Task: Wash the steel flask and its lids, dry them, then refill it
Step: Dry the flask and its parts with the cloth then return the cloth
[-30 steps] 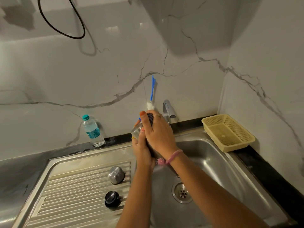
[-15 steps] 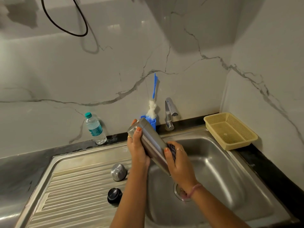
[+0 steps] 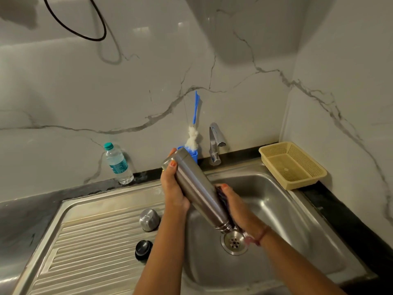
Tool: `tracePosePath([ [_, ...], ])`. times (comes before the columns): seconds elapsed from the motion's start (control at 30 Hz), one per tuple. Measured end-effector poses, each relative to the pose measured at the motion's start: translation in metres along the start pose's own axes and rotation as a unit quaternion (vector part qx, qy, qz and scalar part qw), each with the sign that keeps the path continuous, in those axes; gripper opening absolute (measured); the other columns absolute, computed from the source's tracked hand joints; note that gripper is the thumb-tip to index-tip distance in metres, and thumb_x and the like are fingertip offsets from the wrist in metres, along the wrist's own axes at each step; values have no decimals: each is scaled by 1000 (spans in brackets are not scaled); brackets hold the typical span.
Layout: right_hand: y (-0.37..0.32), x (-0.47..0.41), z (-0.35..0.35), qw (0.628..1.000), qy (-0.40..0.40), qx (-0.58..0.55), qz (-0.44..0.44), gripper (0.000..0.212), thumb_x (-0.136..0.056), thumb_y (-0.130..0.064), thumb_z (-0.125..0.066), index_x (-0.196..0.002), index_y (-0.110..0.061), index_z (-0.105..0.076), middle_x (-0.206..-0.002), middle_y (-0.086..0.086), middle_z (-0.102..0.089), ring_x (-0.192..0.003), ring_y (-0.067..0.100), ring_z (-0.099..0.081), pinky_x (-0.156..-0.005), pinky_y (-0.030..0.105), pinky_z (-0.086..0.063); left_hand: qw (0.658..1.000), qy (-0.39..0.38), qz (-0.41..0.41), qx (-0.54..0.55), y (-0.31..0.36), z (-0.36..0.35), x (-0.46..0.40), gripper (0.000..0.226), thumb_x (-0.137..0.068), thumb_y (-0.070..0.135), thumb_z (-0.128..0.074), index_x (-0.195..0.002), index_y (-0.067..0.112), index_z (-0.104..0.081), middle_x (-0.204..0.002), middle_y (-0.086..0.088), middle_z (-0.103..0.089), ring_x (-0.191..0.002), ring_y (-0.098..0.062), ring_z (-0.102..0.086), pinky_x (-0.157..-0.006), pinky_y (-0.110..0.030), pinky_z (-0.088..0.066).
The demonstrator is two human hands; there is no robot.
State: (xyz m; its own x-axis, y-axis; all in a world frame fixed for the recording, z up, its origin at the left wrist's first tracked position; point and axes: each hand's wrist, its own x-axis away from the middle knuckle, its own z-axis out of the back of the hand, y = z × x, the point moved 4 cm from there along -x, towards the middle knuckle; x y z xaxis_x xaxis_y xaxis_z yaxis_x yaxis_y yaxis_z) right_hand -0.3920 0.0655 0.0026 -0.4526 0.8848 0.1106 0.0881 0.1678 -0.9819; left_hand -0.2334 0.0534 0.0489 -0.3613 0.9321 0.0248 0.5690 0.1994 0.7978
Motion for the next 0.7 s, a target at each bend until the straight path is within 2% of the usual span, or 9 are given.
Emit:
tracePosePath([
  [0.07, 23, 8, 10, 985, -14, -148, -83, 52, -90, -53, -42, -105, -8, -61, -95, 17, -60, -85, 27, -62, -75, 35, -52, 999, 11, 31, 3, -3, 3, 0, 88, -53, 58, -71, -128, 13, -60, -98, -11, -69, -81, -21, -70, -65, -36, -59],
  [0.13, 27, 10, 16, 982, -7, -166, -88, 50, -78, -54, -57, -99, -9, -54, -85, 14, -51, -81, 27, -55, -73, 32, -49, 999, 13, 46, -3, -5, 2, 4, 82, -50, 60, -70, -117, 14, -62, -91, -9, -71, -78, -21, -70, -65, -36, -59],
  [0.2, 21, 10, 18, 984, -8, -151, -89, 49, -74, -55, -61, -97, -13, -50, -81, 11, -46, -78, 24, -51, -71, 29, -48, 998, 7, 58, -8, -6, 2, 5, 79, -53, 61, -70, -117, 14, -62, -90, -9, -74, -80, -24, -70, -69, -38, -59],
  [0.3, 6, 9, 14, 994, 19, 2, -107, 46, -94, -49, -38, -91, -7, -58, -79, 14, -57, -79, 29, -58, -74, 35, -49, 998, 40, 38, -18, -3, 5, 4, 85, -60, 59, -77, -127, 11, -56, -107, -18, -71, -93, -35, -69, -81, -50, -58],
  [0.37, -4, 7, 9, 981, 92, 166, -48, 48, -99, -41, -26, -87, -8, -58, -78, 12, -63, -74, 28, -63, -69, 40, -55, 993, 110, 21, -30, -2, 11, 4, 63, -73, 52, -75, -120, 14, -56, -109, -20, -66, -93, -35, -67, -85, -53, -57],
  [0.43, -11, 12, 1, 948, 169, 266, 47, 37, -100, -37, -27, -92, -16, -57, -81, 4, -63, -74, 20, -63, -62, 30, -55, 986, 166, -1, -21, 1, 13, 5, 39, -85, 42, -70, -110, 16, -58, -99, -13, -64, -87, -27, -66, -80, -47, -58],
  [0.5, -14, 24, -10, 902, 231, 331, 155, 30, -97, -36, -35, -109, -20, -57, -97, -2, -62, -87, 14, -62, -71, 16, -49, 979, 205, -19, -3, 6, 15, 5, 31, -85, 42, -71, -101, 17, -60, -93, -9, -65, -86, -26, -66, -80, -46, -58],
  [0.63, -1, 43, -27, 778, 240, 525, 250, 60, -94, -50, -35, -142, -13, -37, -139, 7, -41, -122, 18, -46, -101, 34, -42, 972, 232, -30, 12, 15, 17, 1, 30, -82, 42, -75, -96, 18, -63, -85, -4, -66, -79, -21, -67, -81, -46, -59],
  [0.7, 3, 42, -20, 774, 176, 541, 278, 67, -94, -56, -36, -148, -17, -24, -146, 7, -31, -130, 20, -39, -107, 35, -38, 971, 239, -24, 2, 17, 21, 0, 35, -80, 43, -76, -101, 17, -63, -86, -3, -66, -80, -20, -67, -79, -43, -60],
])
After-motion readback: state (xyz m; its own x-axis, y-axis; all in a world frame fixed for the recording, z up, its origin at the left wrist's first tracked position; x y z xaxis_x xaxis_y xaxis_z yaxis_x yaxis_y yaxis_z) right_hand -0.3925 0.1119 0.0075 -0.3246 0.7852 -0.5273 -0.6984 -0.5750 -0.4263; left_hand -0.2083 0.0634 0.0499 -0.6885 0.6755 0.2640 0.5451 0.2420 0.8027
